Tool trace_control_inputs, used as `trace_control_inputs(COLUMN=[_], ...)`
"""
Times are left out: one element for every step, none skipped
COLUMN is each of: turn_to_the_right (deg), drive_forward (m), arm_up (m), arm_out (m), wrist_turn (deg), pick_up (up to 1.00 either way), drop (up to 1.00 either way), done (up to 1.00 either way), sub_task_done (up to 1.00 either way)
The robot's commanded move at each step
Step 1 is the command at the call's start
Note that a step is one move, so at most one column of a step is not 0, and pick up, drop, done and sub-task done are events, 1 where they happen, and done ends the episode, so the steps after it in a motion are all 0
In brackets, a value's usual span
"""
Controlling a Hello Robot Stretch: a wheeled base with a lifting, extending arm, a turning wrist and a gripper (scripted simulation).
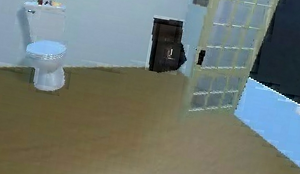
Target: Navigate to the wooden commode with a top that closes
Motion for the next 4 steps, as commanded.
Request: trace_control_inputs(turn_to_the_right=[0.0, 0.0, 0.0, 12.0], drive_forward=[1.0, 1.0, 0.85, 0.0], arm_up=[0.0, 0.0, 0.0, 0.0], arm_out=[0.0, 0.0, 0.0, 0.0], wrist_turn=[0.0, 0.0, 0.0, 0.0], pick_up=[0.0, 0.0, 0.0, 0.0], drop=[0.0, 0.0, 0.0, 0.0], done=[0.0, 0.0, 0.0, 0.0], sub_task_done=[0.0, 0.0, 0.0, 0.0])
